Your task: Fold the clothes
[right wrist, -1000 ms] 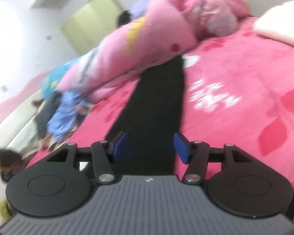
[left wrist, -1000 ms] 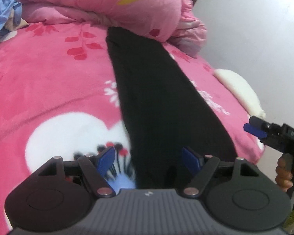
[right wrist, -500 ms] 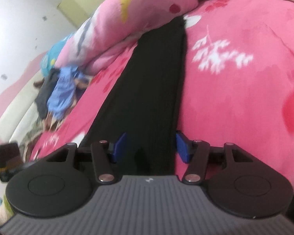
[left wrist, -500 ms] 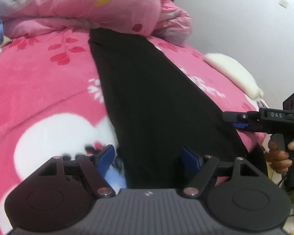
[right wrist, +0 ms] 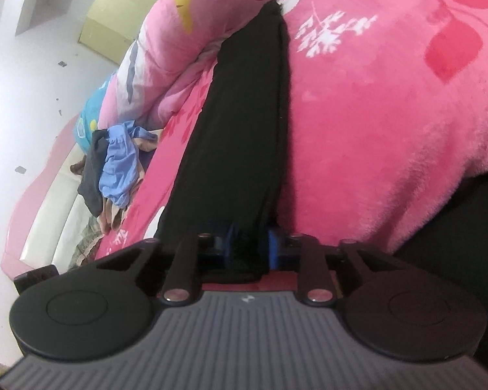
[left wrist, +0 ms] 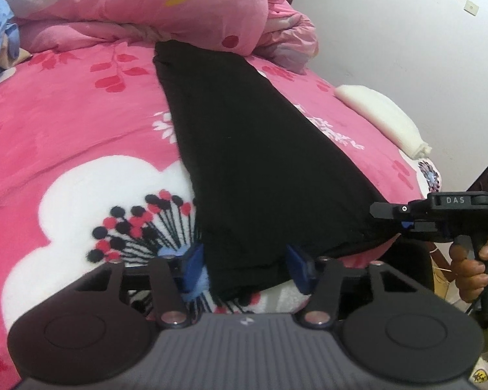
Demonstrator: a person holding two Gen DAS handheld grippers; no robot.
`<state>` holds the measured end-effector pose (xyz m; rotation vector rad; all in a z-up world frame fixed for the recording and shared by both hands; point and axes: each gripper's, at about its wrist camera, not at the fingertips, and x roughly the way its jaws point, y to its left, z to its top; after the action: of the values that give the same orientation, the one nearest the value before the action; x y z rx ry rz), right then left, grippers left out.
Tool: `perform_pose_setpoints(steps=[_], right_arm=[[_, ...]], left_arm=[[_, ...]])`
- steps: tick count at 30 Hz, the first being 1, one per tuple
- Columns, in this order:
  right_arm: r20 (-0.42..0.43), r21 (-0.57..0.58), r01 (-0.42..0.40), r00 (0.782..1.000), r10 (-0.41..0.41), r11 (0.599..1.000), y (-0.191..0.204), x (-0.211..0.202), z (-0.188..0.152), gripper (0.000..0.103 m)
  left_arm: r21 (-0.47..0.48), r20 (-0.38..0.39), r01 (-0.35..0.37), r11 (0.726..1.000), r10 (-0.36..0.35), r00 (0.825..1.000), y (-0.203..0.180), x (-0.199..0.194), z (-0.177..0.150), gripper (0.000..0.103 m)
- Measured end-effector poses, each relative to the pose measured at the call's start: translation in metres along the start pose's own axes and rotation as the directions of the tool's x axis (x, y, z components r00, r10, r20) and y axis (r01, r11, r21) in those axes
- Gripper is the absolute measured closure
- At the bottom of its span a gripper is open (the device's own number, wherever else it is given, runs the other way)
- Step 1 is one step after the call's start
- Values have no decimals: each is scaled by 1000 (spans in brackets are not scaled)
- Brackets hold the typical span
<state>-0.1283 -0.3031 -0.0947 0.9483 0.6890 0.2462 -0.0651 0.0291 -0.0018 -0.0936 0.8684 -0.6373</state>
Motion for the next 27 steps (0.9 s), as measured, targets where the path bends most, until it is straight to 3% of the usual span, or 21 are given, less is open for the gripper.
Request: perform_pose_setpoints(steps=[4,8,16,27], right_arm=[[18,7,-30,999,30,1000,1,0,0,93],[49,27,-73,996,72,997,1,-4,2,96],[127,49,-173,978,166,984,9,-13,22,96],[183,19,-235,956,228,972,20,2,79,96]], left_arm=[[-48,12,-5,999,5,1000,6,-5,0,79],[-123,37,31,992,-27,999,17,-12,3,91],[-171,148,153,973,-129,981,26,-28,26,92],[-205,260,170,964,-114,959,44,-17,86,92]])
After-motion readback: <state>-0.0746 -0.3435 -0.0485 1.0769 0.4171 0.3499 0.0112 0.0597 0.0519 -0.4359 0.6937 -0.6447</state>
